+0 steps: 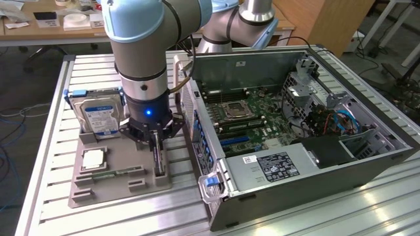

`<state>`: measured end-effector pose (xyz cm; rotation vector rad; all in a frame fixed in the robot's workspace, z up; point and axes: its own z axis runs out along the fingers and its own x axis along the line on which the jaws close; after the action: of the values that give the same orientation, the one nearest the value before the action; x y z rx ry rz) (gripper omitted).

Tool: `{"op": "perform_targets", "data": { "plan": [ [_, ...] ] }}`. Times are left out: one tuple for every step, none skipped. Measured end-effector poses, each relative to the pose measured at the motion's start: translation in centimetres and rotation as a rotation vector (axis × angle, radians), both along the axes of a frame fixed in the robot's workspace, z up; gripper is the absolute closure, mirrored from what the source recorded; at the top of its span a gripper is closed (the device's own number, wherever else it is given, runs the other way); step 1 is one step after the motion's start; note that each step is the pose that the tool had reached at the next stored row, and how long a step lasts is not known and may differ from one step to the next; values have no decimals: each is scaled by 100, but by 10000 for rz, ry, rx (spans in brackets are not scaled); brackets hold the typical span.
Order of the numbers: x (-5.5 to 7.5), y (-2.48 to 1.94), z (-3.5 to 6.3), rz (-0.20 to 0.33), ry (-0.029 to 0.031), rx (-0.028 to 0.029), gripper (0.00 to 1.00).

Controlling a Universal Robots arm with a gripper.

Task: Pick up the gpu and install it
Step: 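Pick up the gpu and move the gpu toward the slot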

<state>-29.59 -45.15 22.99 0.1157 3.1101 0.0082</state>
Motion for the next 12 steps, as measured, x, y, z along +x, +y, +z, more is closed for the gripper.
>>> {"op": "perform_targets", "data": {
  "plan": [
    [0, 0, 0, 1, 0, 0, 73],
    [0, 0, 0, 8, 0, 0, 73],
    [1, 0, 0, 52, 0, -1, 73],
    [2, 0, 0, 135, 0, -1, 73],
    [3, 0, -1, 228, -1, -1, 73],
    [4, 0, -1, 319, 0, 0, 73],
    [4, 0, -1, 367, 0, 1, 73],
    [4, 0, -1, 370, 0, 1, 73],
    [4, 0, -1, 370, 0, 0, 73],
    [4, 0, -1, 371, 0, 1, 73],
    [4, 0, -1, 371, 0, 1, 73],
    [4, 0, -1, 371, 0, 1, 73]
  ]
}}
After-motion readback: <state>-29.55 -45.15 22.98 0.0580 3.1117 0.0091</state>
